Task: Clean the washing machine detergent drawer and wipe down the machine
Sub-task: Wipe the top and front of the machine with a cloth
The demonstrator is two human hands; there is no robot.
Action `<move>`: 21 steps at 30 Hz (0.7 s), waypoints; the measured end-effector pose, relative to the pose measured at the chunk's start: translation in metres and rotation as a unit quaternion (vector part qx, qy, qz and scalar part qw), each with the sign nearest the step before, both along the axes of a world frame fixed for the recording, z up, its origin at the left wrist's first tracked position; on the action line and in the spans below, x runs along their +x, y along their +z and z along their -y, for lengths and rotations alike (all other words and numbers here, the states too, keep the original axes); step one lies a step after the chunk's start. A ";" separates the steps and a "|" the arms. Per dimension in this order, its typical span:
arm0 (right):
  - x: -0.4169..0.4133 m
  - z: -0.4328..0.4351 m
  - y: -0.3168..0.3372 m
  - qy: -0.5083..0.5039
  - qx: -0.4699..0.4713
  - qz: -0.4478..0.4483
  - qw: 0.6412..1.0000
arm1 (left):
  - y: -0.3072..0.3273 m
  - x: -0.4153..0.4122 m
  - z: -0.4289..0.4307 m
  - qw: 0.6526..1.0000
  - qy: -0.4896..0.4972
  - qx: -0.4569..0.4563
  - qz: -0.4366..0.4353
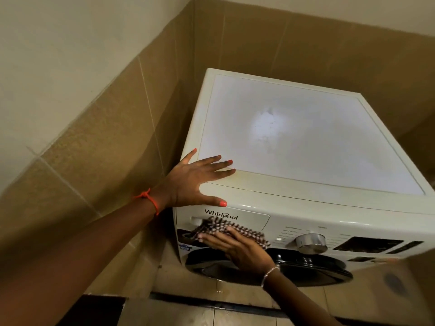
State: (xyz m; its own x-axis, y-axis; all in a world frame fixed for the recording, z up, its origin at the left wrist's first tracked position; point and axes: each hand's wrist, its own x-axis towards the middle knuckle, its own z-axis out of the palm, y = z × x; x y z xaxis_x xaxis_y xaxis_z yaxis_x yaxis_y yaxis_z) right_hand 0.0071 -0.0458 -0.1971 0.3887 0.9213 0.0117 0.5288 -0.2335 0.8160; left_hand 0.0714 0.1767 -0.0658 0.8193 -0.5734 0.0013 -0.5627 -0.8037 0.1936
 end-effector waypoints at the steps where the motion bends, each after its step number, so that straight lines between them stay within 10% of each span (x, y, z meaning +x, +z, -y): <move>1: 0.002 0.015 0.002 0.005 0.024 0.006 1.000 | 0.000 0.000 0.000 1.000 0.000 0.000 0.005; 9: -0.008 0.024 0.036 -0.099 0.319 -0.010 0.943 | -0.001 0.001 0.000 1.000 0.004 -0.001 0.004; 21: -0.009 -0.058 0.038 -0.323 0.793 -0.057 0.513 | -0.004 0.000 0.001 1.000 0.004 -0.012 0.028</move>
